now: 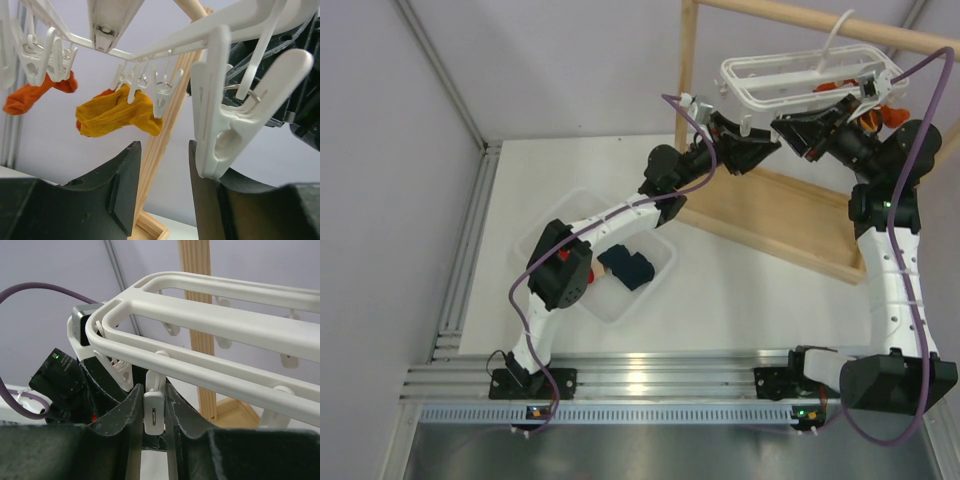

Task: Clip the socks to the hanger
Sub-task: Open the clamp at the hanger.

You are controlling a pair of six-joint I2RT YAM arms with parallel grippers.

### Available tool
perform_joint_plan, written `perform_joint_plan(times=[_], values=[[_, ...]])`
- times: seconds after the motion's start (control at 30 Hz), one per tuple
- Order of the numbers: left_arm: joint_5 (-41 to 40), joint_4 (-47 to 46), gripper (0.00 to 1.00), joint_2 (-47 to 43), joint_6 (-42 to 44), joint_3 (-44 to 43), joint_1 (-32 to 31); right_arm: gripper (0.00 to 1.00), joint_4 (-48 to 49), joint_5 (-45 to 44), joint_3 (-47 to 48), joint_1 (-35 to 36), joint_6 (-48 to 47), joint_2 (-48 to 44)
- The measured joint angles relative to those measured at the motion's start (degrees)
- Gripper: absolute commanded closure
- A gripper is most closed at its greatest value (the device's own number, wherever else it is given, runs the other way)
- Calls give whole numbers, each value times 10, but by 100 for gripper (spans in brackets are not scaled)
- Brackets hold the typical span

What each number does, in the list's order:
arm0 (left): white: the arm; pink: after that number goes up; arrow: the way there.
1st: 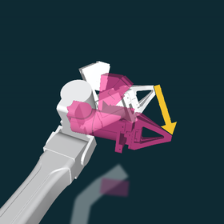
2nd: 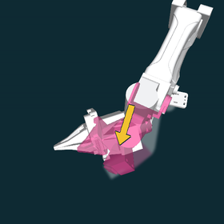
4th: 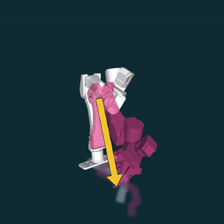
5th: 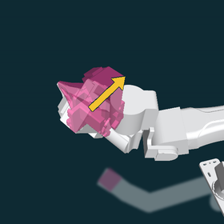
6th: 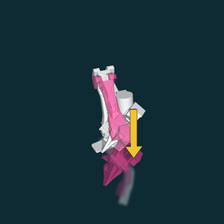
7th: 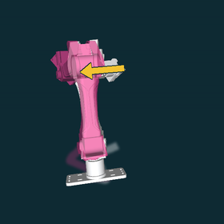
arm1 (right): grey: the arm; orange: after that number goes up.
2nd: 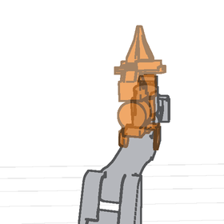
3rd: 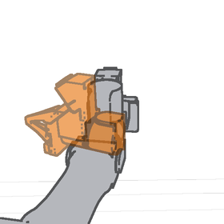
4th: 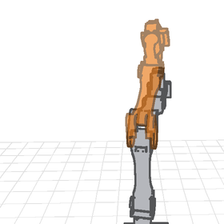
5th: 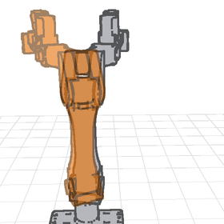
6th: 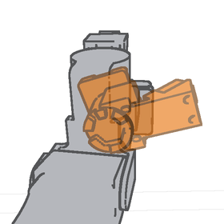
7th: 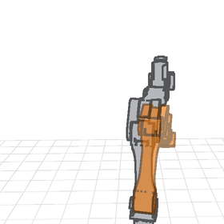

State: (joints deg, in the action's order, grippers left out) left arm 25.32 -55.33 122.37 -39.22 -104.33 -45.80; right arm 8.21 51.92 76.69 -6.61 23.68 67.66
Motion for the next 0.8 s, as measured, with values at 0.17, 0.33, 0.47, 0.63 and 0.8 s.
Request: perform_joint_plan(times=[0.17, 0.33, 0.47, 0.63, 0.8], values=[[22, -10, 51, 0, -27, 0, 2, 100, 12, 10, 0, -7, 10, 9], [49, -19, 49, 0, -46, -3, 2, 100, 22, 18, 0, -11, 19, 18], [58, -26, 50, 0, -56, -9, 2, 100, 33, 27, 0, -12, 25, 22], [52, -26, 52, 0, -68, -34, 4, 100, 43, 42, 0, -17, 35, 22], [49, -26, 56, 0, -74, -56, 7, 100, 59, 56, 2, -22, 50, 22]])
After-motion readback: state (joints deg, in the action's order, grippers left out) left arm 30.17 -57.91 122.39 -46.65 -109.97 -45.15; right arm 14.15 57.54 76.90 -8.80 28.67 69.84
